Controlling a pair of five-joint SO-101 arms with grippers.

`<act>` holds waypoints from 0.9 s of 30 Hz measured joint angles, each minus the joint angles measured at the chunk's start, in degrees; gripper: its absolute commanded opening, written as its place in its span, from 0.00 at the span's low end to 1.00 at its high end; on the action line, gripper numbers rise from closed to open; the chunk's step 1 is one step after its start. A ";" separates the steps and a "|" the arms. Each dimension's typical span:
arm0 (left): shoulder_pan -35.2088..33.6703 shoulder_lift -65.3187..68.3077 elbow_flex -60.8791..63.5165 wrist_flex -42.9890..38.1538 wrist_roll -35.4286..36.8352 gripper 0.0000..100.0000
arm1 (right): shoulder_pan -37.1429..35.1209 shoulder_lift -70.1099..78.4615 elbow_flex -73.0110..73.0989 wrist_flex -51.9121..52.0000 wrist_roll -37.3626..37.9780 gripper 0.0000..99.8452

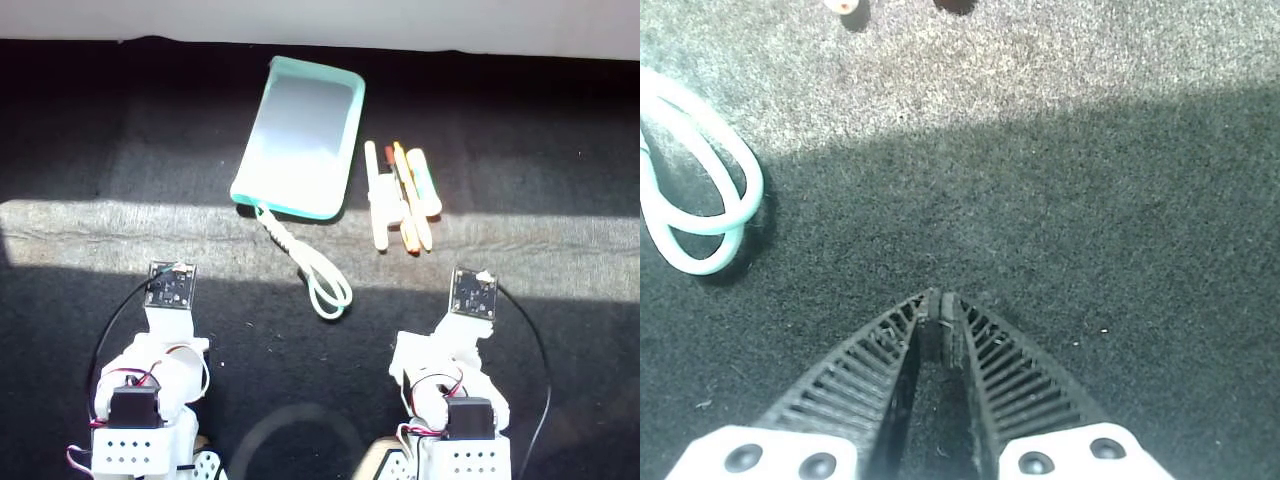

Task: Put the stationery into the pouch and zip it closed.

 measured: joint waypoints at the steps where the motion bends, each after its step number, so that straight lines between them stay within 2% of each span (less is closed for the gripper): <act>1: 0.00 0.00 0.00 0.00 0.00 0.01 | 0.00 0.00 0.00 0.00 0.00 0.02; 9: 0.00 0.00 0.00 -0.09 -0.26 0.01 | -0.97 0.00 0.00 -0.35 0.00 0.02; 12: -1.05 0.00 0.00 -3.60 -4.92 0.01 | -1.76 0.00 0.00 -4.40 0.00 0.02; 17: -14.07 0.00 0.00 -11.60 -20.57 0.01 | -1.85 0.00 0.00 -11.43 0.00 0.02; 19: -19.78 0.00 -0.35 -14.33 -24.62 0.01 | -1.85 0.00 0.00 -12.13 0.00 0.02; 23: -28.84 0.00 -6.07 -16.09 -23.91 0.09 | -2.20 0.00 -3.87 -12.31 0.00 0.02; 27: -32.09 0.00 -19.60 -15.91 -16.70 0.13 | -2.29 0.00 -14.42 -12.48 0.00 0.02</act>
